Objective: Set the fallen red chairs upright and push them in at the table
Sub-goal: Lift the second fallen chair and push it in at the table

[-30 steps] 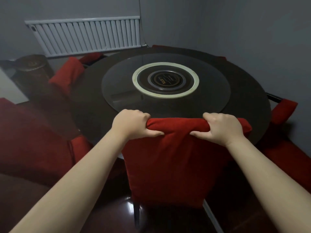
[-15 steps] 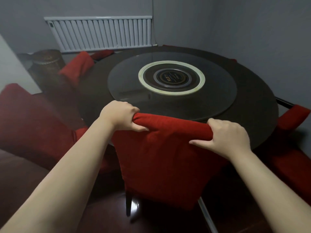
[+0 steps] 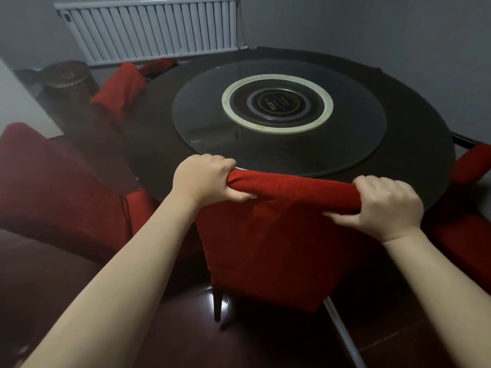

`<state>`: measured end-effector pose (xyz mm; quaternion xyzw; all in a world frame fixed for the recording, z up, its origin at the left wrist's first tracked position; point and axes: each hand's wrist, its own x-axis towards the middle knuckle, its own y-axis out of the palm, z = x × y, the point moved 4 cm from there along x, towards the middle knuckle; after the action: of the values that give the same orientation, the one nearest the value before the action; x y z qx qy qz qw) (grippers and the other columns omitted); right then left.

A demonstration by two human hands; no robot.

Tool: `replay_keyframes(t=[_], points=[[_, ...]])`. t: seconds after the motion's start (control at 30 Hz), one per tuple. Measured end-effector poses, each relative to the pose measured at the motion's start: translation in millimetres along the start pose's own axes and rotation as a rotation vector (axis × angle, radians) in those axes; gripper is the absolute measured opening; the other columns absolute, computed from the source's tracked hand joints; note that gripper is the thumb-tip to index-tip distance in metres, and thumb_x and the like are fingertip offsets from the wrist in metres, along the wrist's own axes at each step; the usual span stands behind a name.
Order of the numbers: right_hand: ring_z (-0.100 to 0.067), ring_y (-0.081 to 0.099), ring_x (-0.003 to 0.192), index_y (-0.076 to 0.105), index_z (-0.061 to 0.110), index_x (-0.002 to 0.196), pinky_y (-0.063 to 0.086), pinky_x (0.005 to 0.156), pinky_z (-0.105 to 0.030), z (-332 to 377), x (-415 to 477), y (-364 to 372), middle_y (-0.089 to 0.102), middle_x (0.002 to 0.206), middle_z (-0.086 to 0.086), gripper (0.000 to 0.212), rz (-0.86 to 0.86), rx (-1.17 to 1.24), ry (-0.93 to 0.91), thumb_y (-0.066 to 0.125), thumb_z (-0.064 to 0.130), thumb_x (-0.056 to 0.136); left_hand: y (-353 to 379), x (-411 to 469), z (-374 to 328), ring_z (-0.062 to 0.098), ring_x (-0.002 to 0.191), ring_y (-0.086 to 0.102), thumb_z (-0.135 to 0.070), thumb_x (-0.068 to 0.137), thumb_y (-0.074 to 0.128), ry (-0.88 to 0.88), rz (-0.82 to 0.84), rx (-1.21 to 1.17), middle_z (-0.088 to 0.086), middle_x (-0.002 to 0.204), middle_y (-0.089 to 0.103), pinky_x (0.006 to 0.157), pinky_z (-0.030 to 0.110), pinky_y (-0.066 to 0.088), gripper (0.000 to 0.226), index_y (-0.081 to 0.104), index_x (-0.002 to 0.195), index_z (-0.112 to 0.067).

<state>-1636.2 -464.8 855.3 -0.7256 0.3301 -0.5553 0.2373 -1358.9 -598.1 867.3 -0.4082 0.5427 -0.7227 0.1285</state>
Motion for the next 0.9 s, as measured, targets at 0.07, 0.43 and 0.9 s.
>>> replay_keyframes(t=[0.07, 0.43, 0.9], points=[[-0.029, 0.054, 0.05, 0.05, 0.009, 0.065, 0.038, 0.047, -0.034, 4, -6, -1, 0.05, 0.056, -0.007, 0.077, -0.009, -0.004, 0.004, 0.036, 0.084, 0.079, -3, -7, -2, 0.027, 0.057, 0.061, -0.09, 0.061, 0.039, 0.023, -0.05, -0.011, 0.0, 0.059, 0.057, 0.05, 0.03, 0.035, 0.073, 0.044, 0.061, -0.017], [-0.027, 0.049, 0.049, 0.043, 0.012, 0.064, 0.035, 0.047, -0.033, 27, -42, -25, 0.045, 0.057, -0.005, 0.074, -0.011, -0.002, 0.002, 0.042, 0.085, 0.077, -14, -51, -17, 0.028, 0.048, 0.057, -0.086, 0.063, 0.045, 0.06, -0.076, 0.016, 0.002, 0.051, 0.051, 0.045, 0.028, 0.031, 0.072, 0.046, 0.055, -0.014], [-0.029, 0.054, 0.052, 0.051, 0.009, 0.067, 0.039, 0.049, -0.036, 6, -75, -37, 0.049, 0.059, -0.008, 0.078, 0.018, 0.023, -0.072, 0.037, 0.085, 0.077, -21, -85, -65, 0.029, 0.048, 0.056, -0.086, 0.064, 0.045, 0.021, -0.12, 0.042, 0.003, 0.053, 0.052, 0.045, 0.03, 0.033, 0.07, 0.044, 0.057, -0.016]])
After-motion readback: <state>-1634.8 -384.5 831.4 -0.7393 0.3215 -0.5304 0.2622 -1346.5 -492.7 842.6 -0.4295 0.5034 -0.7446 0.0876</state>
